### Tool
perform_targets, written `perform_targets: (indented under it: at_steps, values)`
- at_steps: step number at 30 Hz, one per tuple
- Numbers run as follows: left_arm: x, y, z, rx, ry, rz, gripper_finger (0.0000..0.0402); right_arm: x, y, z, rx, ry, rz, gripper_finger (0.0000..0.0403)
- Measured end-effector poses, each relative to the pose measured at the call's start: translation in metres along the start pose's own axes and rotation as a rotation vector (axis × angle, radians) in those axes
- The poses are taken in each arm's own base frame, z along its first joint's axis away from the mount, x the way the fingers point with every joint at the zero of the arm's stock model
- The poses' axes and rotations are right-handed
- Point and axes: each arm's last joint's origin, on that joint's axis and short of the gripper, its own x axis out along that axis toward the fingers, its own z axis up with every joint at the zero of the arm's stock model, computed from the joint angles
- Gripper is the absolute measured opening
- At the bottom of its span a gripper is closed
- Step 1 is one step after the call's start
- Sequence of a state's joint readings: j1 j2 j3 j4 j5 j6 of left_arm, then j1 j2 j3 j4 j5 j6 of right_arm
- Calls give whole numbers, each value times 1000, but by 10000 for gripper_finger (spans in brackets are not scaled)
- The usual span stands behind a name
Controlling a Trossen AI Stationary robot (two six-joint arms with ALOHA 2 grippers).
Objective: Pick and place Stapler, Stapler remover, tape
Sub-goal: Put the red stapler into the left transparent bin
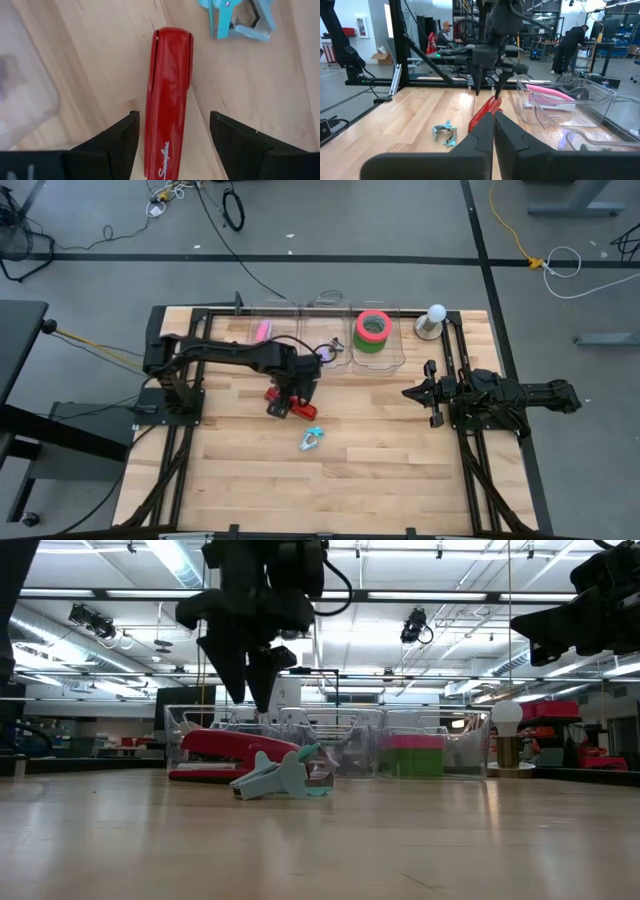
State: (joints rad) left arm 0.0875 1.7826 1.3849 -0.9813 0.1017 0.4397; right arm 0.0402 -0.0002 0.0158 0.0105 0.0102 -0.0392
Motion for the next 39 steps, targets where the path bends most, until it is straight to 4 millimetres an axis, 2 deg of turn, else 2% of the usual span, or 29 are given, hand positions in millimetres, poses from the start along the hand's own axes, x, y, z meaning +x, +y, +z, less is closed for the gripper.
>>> perform_targets:
  at_steps: [7,15,18,21,29,39]
  values:
    - [18,3,2,-4,46,-22,251,0,0,0,0,0,0,18]
    - [25,4,3,0,51,-23,310,0,0,0,0,0,0,18]
    - [31,5,2,8,82,-20,320,0,0,0,0,-1,0,18]
    - [35,5,1,9,90,-21,320,0,0,0,0,-1,0,18]
    - [55,-1,-17,5,182,-34,315,0,0,0,0,0,0,18]
    - [58,-1,-19,2,187,-19,314,0,0,0,0,0,0,18]
